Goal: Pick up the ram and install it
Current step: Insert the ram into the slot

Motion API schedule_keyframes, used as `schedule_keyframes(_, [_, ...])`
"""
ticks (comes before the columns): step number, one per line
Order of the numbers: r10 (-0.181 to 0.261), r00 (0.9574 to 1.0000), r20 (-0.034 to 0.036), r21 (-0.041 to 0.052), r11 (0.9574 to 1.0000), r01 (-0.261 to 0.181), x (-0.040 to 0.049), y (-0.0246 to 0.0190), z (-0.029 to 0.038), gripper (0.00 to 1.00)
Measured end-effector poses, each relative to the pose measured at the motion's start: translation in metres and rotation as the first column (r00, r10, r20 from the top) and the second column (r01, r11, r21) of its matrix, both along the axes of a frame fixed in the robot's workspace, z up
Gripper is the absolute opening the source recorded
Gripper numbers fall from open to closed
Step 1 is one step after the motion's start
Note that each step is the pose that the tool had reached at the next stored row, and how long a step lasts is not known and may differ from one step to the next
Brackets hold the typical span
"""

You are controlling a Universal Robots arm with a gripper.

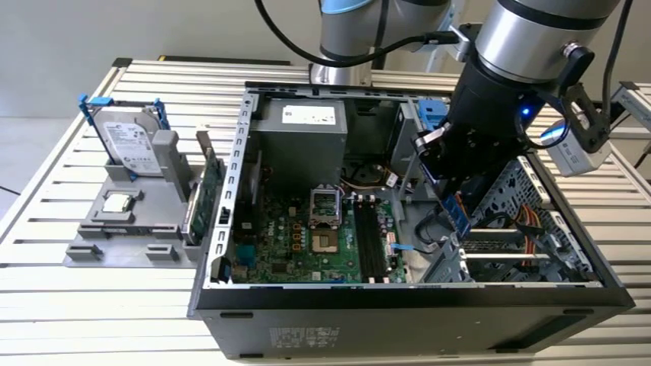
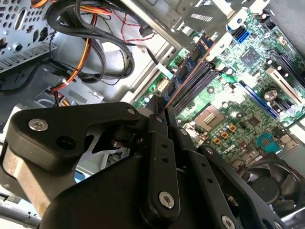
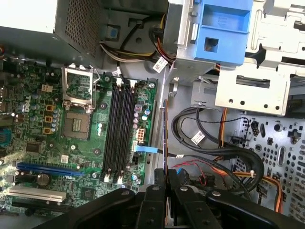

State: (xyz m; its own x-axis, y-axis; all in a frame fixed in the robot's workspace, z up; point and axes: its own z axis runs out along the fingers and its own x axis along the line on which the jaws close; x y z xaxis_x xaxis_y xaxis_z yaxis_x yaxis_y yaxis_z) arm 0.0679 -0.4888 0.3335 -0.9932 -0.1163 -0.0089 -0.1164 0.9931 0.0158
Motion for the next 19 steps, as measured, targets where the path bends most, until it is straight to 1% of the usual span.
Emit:
schedule_keyframes(3, [-0.001, 1.0000, -0.0001, -0.0008, 1.0000, 0.001, 0.0001, 0.0006, 0.0002, 0.00])
schedule_keyframes(16, [-0.002, 1.0000, -0.0001, -0.0017, 1.0000, 0.002, 0.0000, 0.0006, 0.0003, 0.00])
schedule_keyframes(17, [-0.002, 1.0000, -0.0002, -0.0025, 1.0000, 0.002, 0.0000, 0.0006, 0.0010, 0.00])
schedule_keyframes(19, [-0.002, 1.0000, -0.0008, -0.0085, 1.0000, 0.002, 0.0000, 0.0010, 0.0045, 0.00])
